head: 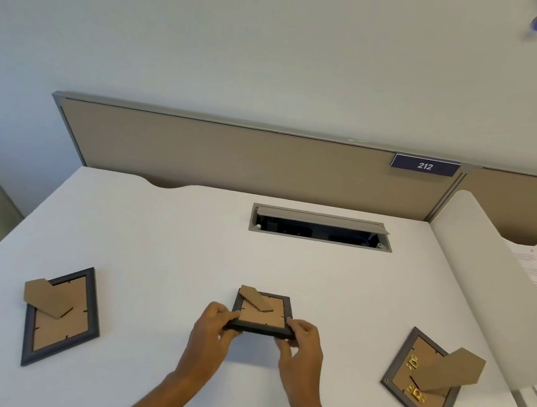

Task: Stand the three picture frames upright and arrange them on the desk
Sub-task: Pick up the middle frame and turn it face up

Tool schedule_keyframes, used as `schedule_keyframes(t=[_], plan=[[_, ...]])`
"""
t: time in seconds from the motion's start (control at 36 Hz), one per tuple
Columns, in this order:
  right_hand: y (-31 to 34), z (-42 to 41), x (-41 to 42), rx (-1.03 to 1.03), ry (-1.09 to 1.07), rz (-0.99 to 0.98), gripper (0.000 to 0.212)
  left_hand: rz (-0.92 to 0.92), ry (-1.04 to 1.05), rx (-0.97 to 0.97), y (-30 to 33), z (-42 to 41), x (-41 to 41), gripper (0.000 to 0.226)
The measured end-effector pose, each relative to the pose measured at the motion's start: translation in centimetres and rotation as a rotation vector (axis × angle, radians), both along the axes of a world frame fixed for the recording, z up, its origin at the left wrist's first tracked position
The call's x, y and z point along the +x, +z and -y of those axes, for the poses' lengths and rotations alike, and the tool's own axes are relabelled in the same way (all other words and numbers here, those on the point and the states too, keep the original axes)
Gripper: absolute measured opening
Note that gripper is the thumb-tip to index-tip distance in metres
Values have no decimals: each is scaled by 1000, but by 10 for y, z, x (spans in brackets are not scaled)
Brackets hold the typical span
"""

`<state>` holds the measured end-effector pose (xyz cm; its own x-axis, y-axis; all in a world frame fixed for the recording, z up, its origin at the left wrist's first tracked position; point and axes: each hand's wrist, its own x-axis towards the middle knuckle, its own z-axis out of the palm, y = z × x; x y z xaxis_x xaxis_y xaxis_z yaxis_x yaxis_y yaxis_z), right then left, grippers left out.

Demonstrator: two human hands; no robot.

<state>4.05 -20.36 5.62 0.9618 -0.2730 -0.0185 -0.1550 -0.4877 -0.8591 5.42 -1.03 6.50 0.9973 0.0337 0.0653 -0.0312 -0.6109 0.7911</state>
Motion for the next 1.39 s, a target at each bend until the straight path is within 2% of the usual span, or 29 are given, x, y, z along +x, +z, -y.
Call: schedule_keyframes(t=[0.08, 0.25, 0.36, 0.44, 0.56, 0.67, 0.86, 1.06, 1.39], plan=[[17, 7, 17, 27, 12, 111, 27, 61, -17, -37, 19, -2, 20, 18], [52, 25, 52, 38, 85, 194, 21, 153, -18, -71, 55, 0, 52, 12], [73, 35, 58, 53, 136, 133, 10, 41, 61, -133, 77, 5, 54, 15], [90, 34, 52, 222, 127, 30, 4, -71, 107, -344, 95, 13, 47, 14], [106, 30, 42, 370, 79, -53, 13, -196, 155, -582, 116, 22, 37, 18], [120, 27, 33, 497, 6, -87, 26, -273, 167, -674, 128, 26, 29, 20], [134, 29, 24, 572, 0, -132, 42, -348, 200, -767, 139, 29, 18, 24], [145, 31, 21, 558, -24, -138, 44, -428, 237, -804, 142, 33, 15, 21], [148, 33, 14, 490, -26, -141, 46, -429, 184, -840, 142, 37, 7, 22]])
